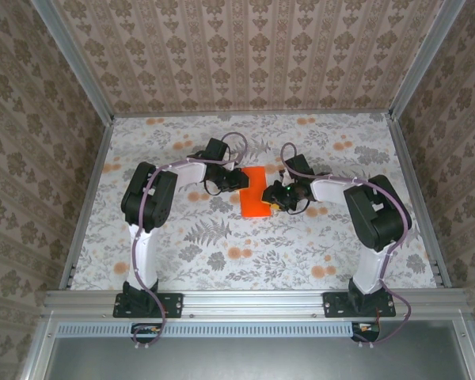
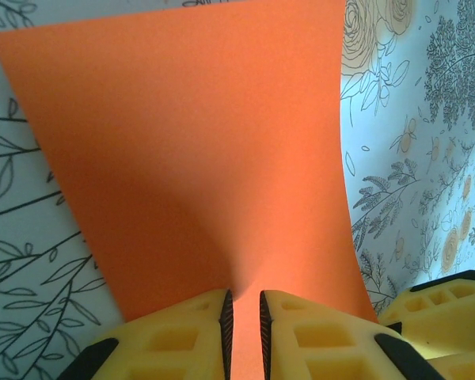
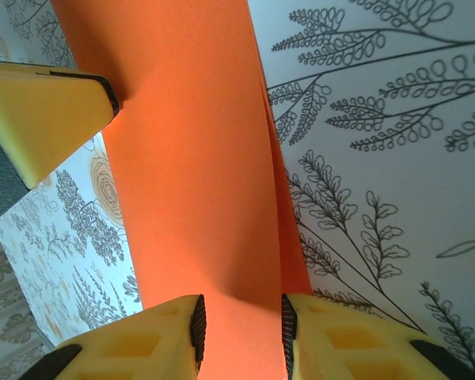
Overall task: Fold a paper plane with a square sheet of paper (fold left side to right side)
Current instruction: Fold the triangle a second time at the center of the table.
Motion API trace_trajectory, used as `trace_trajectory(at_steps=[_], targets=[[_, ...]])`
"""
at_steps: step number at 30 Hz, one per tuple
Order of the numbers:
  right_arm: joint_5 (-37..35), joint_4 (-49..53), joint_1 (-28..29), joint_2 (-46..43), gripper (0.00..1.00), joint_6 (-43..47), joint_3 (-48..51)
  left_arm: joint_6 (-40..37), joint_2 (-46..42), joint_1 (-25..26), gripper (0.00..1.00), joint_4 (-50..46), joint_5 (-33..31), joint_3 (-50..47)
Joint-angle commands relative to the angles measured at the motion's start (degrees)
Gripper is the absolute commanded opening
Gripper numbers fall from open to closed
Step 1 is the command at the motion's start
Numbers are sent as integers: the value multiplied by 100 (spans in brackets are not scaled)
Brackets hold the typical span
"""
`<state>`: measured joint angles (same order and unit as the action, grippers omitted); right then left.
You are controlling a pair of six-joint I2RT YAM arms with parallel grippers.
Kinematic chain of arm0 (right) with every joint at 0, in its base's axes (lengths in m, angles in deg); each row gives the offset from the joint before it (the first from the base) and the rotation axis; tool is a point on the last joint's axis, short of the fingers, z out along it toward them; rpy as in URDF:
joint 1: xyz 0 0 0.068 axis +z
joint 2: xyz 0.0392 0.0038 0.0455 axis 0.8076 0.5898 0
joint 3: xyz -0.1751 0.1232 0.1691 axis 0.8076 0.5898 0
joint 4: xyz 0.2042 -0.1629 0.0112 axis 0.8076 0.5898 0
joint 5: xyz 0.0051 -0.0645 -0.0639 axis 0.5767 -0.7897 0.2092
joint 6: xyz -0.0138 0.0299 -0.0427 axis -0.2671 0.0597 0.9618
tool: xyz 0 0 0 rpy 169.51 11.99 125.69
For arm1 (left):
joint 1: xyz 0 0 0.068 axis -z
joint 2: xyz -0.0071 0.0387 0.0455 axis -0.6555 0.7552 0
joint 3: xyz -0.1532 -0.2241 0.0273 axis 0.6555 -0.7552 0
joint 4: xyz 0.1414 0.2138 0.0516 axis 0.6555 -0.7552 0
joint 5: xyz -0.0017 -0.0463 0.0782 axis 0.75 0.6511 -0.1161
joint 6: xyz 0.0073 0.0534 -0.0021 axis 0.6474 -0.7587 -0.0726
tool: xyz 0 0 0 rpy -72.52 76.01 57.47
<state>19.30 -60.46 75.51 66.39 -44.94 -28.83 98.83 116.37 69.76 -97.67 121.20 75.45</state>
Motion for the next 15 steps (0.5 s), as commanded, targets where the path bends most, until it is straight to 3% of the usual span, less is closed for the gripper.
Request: trace_trajectory(at_steps=[1, 7, 15], targets=[[243, -233, -2, 145, 34, -230, -110, 21, 44, -14, 20, 34, 31, -123], [389, -726, -102, 250, 34, -480, -22, -155, -296, -47, 30, 113, 233, -133], [519, -973, -252, 403, 35, -502, -157, -753, -1416, -173, 42, 267, 232, -634]])
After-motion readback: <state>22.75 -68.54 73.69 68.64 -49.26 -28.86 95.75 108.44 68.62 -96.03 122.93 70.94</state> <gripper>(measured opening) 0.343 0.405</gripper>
